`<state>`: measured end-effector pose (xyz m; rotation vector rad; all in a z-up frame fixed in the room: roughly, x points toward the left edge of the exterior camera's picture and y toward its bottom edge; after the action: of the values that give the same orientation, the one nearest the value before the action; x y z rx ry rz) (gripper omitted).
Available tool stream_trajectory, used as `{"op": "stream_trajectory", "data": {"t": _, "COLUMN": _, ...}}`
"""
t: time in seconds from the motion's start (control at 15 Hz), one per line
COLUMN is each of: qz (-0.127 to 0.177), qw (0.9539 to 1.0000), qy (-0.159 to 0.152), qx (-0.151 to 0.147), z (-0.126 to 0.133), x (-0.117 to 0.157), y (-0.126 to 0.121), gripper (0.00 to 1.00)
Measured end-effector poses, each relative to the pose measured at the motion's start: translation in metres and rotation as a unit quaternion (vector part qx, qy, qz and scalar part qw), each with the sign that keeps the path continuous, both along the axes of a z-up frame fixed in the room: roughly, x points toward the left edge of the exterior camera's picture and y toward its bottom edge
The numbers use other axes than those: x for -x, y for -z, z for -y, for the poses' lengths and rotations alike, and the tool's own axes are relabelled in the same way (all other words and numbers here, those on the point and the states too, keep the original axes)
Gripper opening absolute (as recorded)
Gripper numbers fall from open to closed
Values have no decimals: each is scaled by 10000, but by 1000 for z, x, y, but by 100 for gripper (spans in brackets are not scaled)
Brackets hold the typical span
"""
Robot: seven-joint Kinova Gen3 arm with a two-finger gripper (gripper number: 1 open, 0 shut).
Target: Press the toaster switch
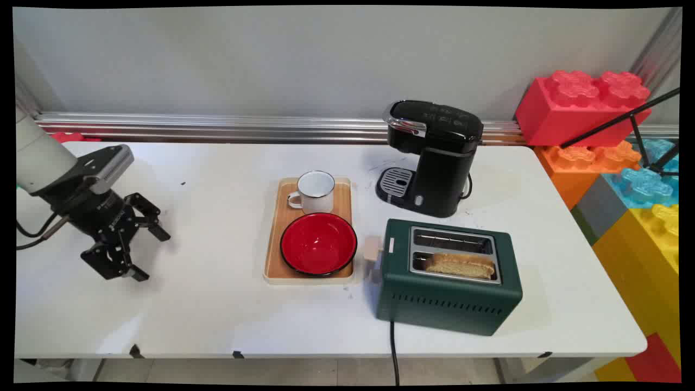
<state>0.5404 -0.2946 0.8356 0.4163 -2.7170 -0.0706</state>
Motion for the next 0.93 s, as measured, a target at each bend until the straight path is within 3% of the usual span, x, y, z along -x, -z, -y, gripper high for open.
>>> {"op": "stream_trajectory", "data": {"t": 0.13, "qz": -178, "qw": 9998, "qy": -70, "qx": -54, "z": -1, "x": -2, "y": 4, "gripper": 100}}
{"op": "stream_trajectory", "data": {"t": 0.33, "qz": -731, "qw": 9971, "qy": -216, "qx": -87, "z": 2, "x": 3, "y": 1, "gripper": 100}}
{"op": "stream_trajectory", "data": {"t": 0.6, "qz": -1587, "qw": 9873, "qy": -47, "qx": 92, "z": 11, "x": 20, "y": -17, "gripper": 100}}
{"op": "stream_trajectory", "data": {"t": 0.93, "qz": -2136, "qw": 9746, "qy": 380, "qx": 549, "z": 25, "x": 38, "y": -41, "gripper": 100}}
